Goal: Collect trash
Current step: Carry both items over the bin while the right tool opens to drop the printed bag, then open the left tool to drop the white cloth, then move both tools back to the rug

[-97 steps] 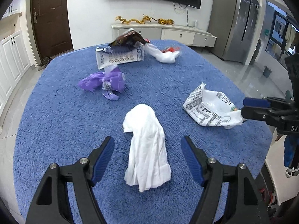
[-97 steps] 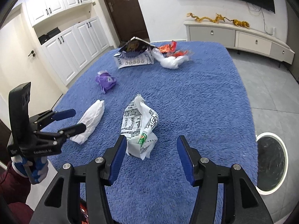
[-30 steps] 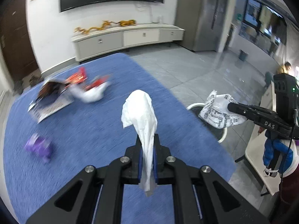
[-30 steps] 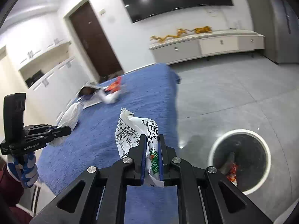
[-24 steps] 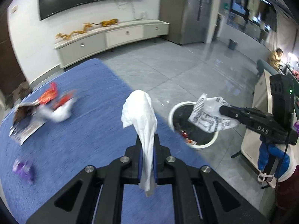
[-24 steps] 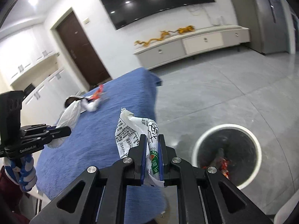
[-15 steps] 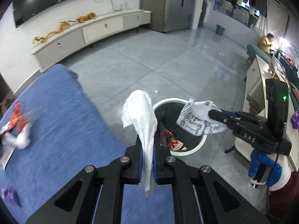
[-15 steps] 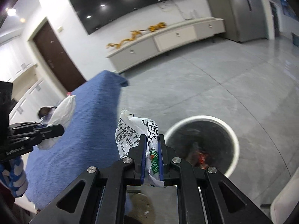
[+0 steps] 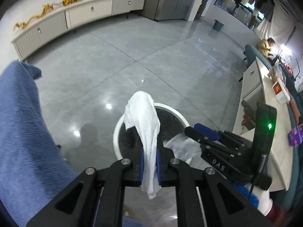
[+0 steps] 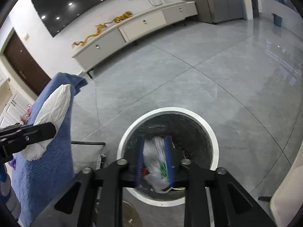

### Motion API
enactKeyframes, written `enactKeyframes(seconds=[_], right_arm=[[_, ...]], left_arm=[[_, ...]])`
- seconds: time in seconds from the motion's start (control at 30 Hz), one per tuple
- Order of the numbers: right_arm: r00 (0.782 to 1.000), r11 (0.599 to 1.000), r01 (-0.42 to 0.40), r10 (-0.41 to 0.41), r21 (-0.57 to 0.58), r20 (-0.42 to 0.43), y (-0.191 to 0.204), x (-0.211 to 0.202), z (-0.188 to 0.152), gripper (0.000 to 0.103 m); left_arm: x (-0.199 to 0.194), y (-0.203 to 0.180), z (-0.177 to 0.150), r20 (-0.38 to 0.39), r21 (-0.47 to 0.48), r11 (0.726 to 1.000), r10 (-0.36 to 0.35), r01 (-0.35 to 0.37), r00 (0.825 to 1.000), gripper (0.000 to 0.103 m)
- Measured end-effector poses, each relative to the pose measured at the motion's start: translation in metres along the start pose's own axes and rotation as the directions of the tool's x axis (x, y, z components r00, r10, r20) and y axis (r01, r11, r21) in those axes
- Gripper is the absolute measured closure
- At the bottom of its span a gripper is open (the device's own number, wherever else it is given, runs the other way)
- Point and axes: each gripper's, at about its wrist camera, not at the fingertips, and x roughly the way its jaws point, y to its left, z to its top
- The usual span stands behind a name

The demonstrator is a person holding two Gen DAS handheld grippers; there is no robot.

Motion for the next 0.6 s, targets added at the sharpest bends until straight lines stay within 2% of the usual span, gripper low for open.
enactKeyframes(seconds=[0.13,0.2,0.23,0.27,0.47,0.6], right_arm=[[1.0,1.0,0.019,-0.02,0.018,0.002,-0.007,-0.002,-0.004,0.068],[1.0,0.999,0.026,-0.026,0.024,0.002,-0.011,-0.003,-0.004,0.066],[1.0,0.999,0.028,-0.028,0.027,0.003,-0.014,-0.003,-0.004,0.065],[1.0,0.999,0.03,-0.03,0.03,0.004,-0.015,-0.005,-0.005,0.065],[0.999,0.999,0.03,-0.031,0.028,0.025,-0.008,-0.022,-0.008,0.065],[0.999,1.0,0.021,-0.021,-0.006,0.04,0.004,-0.036,-0.009,0.065]], left_arm=[[0.008,0.003,0.004,-0.013,-0.024,0.999,-0.032,0.032,0.999,0.089],[0.009,0.004,0.003,-0.016,-0.029,0.999,-0.046,0.045,0.999,0.073],[0.007,0.005,0.002,-0.01,-0.033,0.998,-0.05,0.05,0.999,0.059],[0.005,0.007,0.001,-0.002,-0.037,0.998,-0.053,0.053,0.999,0.053],[-0.008,0.006,-0.005,0.013,-0.03,0.997,-0.076,0.076,0.997,0.053],[-0.032,0.01,-0.015,0.05,-0.019,0.999,-0.045,0.046,0.998,0.053]])
